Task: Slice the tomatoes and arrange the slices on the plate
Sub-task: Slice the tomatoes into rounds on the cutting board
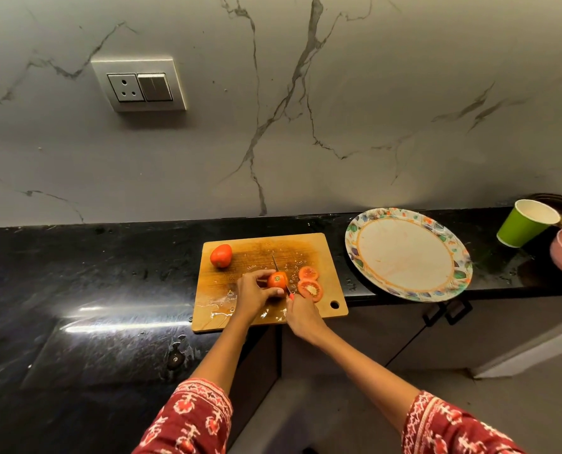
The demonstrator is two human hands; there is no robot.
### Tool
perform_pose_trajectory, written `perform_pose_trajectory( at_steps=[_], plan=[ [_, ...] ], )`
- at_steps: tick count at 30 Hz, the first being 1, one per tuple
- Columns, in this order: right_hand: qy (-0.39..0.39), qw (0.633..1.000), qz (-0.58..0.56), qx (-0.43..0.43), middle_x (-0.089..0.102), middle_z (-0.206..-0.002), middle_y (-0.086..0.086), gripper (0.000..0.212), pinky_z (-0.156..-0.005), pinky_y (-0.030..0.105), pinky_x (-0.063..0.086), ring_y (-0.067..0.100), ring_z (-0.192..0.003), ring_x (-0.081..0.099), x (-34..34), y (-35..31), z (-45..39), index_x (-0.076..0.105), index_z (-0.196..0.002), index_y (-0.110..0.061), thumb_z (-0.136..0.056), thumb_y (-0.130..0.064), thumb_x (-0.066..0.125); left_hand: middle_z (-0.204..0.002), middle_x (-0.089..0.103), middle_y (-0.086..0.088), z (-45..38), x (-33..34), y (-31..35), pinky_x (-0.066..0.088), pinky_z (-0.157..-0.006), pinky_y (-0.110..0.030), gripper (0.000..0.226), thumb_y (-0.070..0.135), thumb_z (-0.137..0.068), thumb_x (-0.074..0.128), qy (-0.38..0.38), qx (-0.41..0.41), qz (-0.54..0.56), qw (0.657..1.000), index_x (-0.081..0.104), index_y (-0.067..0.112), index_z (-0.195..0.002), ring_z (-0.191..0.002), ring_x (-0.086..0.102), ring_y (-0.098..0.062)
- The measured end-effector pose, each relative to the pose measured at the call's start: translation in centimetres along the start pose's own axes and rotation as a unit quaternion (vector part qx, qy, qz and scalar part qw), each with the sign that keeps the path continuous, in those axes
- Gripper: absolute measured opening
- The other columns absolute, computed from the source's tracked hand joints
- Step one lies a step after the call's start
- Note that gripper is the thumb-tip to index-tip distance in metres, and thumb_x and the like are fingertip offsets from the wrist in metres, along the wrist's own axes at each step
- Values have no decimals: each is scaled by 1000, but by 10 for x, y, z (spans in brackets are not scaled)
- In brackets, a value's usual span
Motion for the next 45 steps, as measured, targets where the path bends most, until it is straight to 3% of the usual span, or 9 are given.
perform_pose_trajectory(
  at_steps=[11,20,24,40,45],
  plan=[
    [18,999,21,32,57,-121,20,32,-86,37,44,36,-113,54,7,5,-5,52,-117,-1,-101,-19,31,-115,64,-11,-5,1,0,45,-83,-23,49,9,-63,82,-14,6,-19,1000,66,7,-110,-108,58,-23],
    [1,998,16,53,58,-122,21,32,-86,36,44,37,-113,55,9,5,-12,54,-116,2,-100,-18,34,-115,63,-10,-1,6,8,40,-67,-7,48,5,-65,80,-18,20,-27,999,65,5,-111,-102,56,-14],
    [-17,998,20,49,58,-119,19,27,-88,38,46,36,-111,55,19,18,-2,55,-111,-2,-98,-16,36,-116,63,-10,-3,2,2,42,-81,-19,49,7,-64,81,-10,6,-18,1000,66,7,-110,-109,57,-21],
    [13,993,97,68,58,-120,17,34,-89,39,44,35,-115,54,2,53,38,48,-121,-4,-102,-25,28,-122,59,-10,-7,0,-5,47,-92,-36,49,8,-69,78,-25,-12,-26,999,62,9,-115,-113,54,-26],
    [1,997,20,71,60,-111,20,29,-79,34,41,38,-107,56,-13,50,24,53,-99,-5,-100,-20,28,-125,58,-10,-5,2,-6,47,-90,-31,52,8,-67,79,-30,-12,-20,999,62,9,-116,-113,54,-24]
  ],
)
Point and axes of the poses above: each hand's wrist, its own z-axis away from the middle knuckle, its own x-axis out of the palm, y = z × x, the point moved 6 cm from there along -z, towards the middle knuckle
